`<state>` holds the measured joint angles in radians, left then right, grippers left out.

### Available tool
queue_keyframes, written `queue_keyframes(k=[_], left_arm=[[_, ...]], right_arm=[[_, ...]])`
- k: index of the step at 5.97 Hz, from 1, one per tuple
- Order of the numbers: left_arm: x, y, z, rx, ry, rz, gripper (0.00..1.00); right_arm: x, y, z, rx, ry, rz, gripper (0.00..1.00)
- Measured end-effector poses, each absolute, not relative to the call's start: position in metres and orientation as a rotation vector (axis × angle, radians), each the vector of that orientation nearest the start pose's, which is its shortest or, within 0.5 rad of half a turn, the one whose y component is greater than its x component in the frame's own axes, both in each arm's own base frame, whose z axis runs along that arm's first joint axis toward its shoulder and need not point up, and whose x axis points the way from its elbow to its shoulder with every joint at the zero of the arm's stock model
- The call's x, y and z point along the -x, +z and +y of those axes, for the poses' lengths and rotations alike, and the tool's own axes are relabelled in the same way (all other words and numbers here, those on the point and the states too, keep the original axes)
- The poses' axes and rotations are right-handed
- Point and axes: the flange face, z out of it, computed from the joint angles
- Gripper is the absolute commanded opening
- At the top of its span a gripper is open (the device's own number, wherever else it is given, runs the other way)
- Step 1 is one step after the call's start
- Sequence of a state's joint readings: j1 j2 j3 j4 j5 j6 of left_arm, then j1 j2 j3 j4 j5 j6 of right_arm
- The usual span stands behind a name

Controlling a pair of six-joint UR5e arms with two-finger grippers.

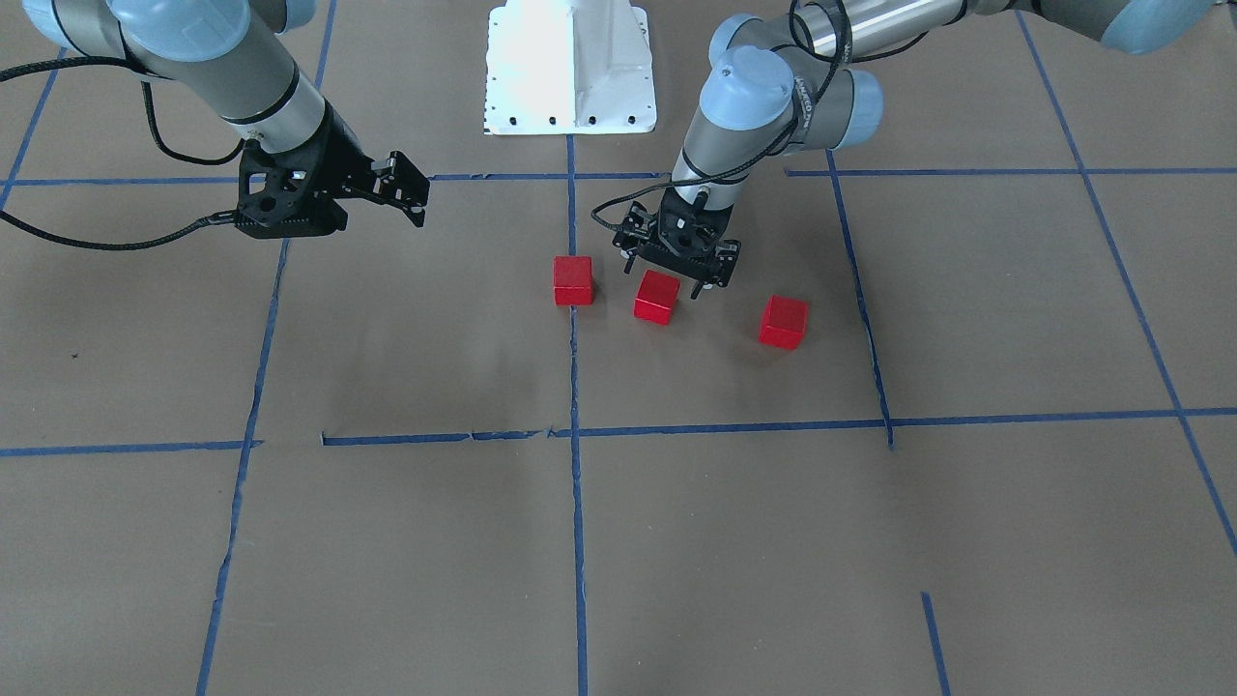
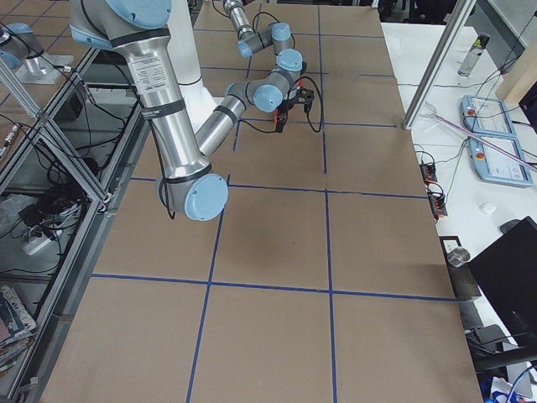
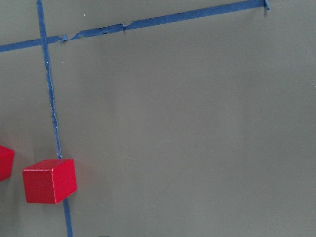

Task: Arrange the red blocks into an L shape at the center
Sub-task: 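Grasp the red cube nearest the center cube with the left gripper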

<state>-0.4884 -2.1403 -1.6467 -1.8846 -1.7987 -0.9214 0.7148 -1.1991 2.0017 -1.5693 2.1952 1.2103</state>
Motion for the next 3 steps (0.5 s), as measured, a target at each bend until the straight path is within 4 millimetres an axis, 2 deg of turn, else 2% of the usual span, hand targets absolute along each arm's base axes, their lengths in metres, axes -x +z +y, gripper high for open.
queue_keyframes(k=[1, 3], left_arm=[[-0.5536, 0.2628, -0.4206, -0.349, 0.251, 0.898, 0.79], [-0.5633, 0.2693, -0.4193, -0.345, 0.255, 0.880, 0.17]], right_arm=[[0.3693, 0.2608, -0.4200, 0.108, 0.075, -0.967, 1.00], [0.3695, 0.2617, -0.4201, 0.110, 0.077, -0.965, 1.00]])
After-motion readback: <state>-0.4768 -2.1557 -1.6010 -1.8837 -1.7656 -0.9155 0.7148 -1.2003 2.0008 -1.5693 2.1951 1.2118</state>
